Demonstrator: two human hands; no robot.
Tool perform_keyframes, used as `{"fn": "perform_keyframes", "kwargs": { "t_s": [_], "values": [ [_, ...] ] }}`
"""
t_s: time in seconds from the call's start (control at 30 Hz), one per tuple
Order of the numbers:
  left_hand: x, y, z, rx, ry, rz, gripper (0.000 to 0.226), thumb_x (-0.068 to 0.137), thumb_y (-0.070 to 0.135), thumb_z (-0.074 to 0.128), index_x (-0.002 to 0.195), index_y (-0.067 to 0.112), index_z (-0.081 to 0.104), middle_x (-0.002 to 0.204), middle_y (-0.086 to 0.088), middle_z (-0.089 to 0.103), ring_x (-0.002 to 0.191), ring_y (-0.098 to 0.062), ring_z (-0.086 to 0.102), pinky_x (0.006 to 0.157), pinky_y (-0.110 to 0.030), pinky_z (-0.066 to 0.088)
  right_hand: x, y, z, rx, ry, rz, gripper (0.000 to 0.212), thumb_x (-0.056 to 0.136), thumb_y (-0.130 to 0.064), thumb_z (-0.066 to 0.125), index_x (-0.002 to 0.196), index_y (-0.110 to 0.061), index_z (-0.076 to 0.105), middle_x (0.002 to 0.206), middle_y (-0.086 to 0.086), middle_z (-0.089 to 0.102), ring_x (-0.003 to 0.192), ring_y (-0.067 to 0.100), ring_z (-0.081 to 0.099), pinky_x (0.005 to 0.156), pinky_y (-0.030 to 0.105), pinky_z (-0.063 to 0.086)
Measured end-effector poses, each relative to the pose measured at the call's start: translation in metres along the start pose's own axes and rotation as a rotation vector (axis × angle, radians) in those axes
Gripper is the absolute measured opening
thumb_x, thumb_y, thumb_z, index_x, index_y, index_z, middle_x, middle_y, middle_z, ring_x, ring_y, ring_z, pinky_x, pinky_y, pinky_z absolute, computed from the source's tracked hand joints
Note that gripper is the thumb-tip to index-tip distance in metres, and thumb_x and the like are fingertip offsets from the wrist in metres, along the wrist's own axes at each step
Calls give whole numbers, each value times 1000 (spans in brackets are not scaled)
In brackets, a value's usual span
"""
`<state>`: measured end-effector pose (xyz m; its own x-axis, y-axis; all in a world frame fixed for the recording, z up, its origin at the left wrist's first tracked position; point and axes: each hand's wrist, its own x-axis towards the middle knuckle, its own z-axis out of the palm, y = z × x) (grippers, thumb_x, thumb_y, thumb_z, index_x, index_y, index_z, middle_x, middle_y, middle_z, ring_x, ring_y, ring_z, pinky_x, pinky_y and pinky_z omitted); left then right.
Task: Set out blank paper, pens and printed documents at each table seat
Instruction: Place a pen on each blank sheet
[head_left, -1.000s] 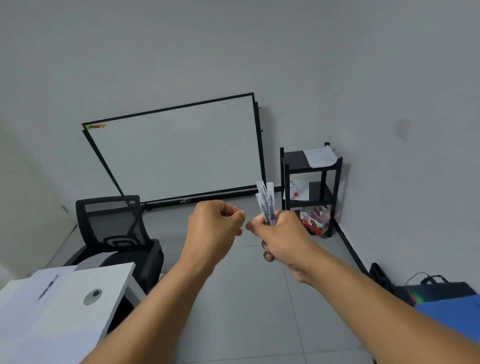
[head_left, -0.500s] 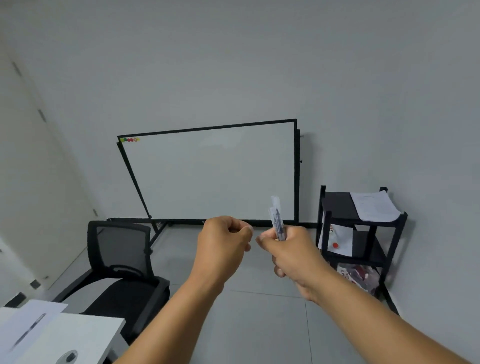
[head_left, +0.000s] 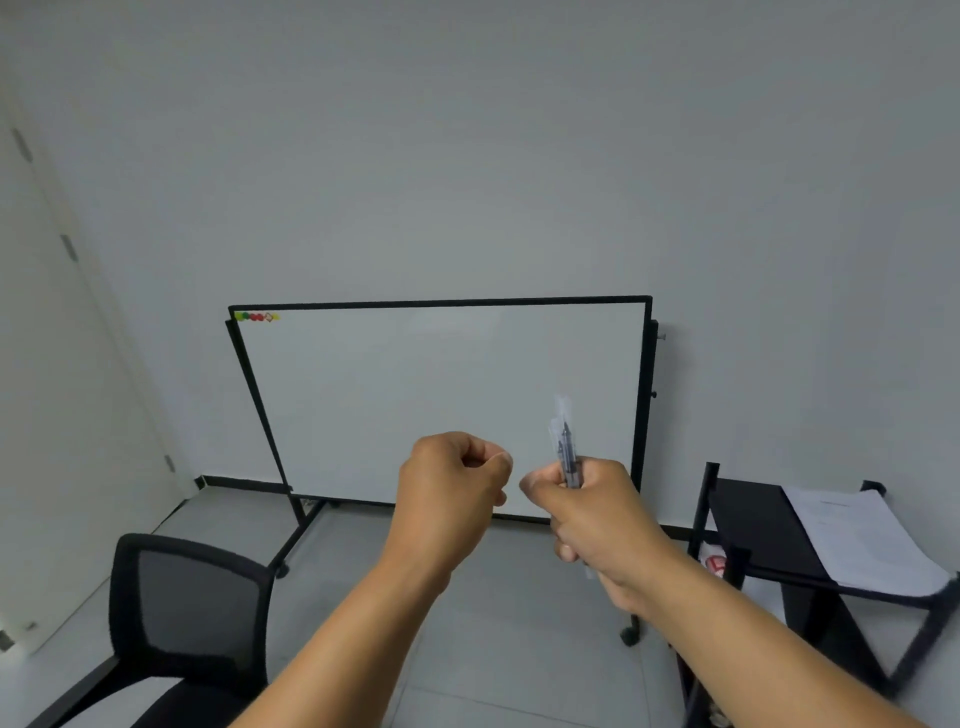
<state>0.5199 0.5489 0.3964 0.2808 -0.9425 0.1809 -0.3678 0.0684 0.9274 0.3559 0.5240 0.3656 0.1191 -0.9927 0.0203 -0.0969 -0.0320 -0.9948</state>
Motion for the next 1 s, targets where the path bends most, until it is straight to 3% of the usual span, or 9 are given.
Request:
{"fn": "perform_keyframes", "kwargs": {
  "t_s": [0.2, 0.4, 0.53, 0.67, 0.8, 0.87, 1.0],
  "values": [
    [112, -12, 12, 52, 71, 4, 19, 98, 20, 73, 79, 19, 77, 76, 12, 79, 68, -4, 76, 58, -24, 54, 124, -5, 17, -23, -120, -47, 31, 92, -21, 68, 83, 3, 51, 71, 8, 29, 63, 23, 27, 51, 34, 36],
    [215, -35, 26, 73, 206, -44, 19, 97, 18, 72, 79, 19, 78, 73, 9, 78, 65, -2, 74, 49, -16, 49, 257, 5, 32, 4, -234, -39, 26, 92, -17, 68, 96, 7, 60, 73, 6, 32, 65, 25, 27, 49, 32, 35],
    [277, -42, 18, 97, 311, -97, 19, 97, 20, 72, 79, 22, 78, 74, 9, 78, 66, -3, 74, 51, -17, 48, 339, -4, 56, 5, -355, -44, 20, 92, -15, 67, 88, 3, 60, 77, 7, 31, 71, 30, 24, 51, 34, 33],
    [325, -53, -1, 109, 414, -123, 19, 97, 19, 73, 79, 20, 79, 72, 7, 78, 62, -1, 71, 49, -16, 46, 396, -9, 96, 31, -444, -40, 22, 94, -15, 68, 98, 6, 65, 71, 6, 33, 60, 22, 28, 48, 30, 37],
    [371, -73, -28, 115, 489, -156, 19, 98, 18, 73, 80, 19, 79, 74, 8, 79, 64, -4, 73, 57, -25, 57, 450, -10, 147, 51, -517, -45, 12, 99, -17, 70, 99, -6, 75, 64, 0, 41, 54, 16, 37, 50, 29, 43],
    [396, -91, -49, 122, 531, -167, 20, 98, 17, 73, 79, 18, 79, 73, 9, 78, 63, -3, 73, 55, -21, 56, 479, -12, 184, 42, -552, -60, 11, 100, -17, 69, 99, -9, 76, 64, -1, 44, 54, 14, 40, 51, 28, 45],
    [448, -122, -96, 135, 601, -168, 19, 99, 19, 73, 81, 20, 80, 71, 7, 79, 63, -5, 73, 58, -27, 58, 530, -20, 249, 17, -598, -86, 19, 99, -17, 65, 105, 0, 71, 65, 1, 39, 56, 15, 36, 51, 28, 45]
  ]
}}
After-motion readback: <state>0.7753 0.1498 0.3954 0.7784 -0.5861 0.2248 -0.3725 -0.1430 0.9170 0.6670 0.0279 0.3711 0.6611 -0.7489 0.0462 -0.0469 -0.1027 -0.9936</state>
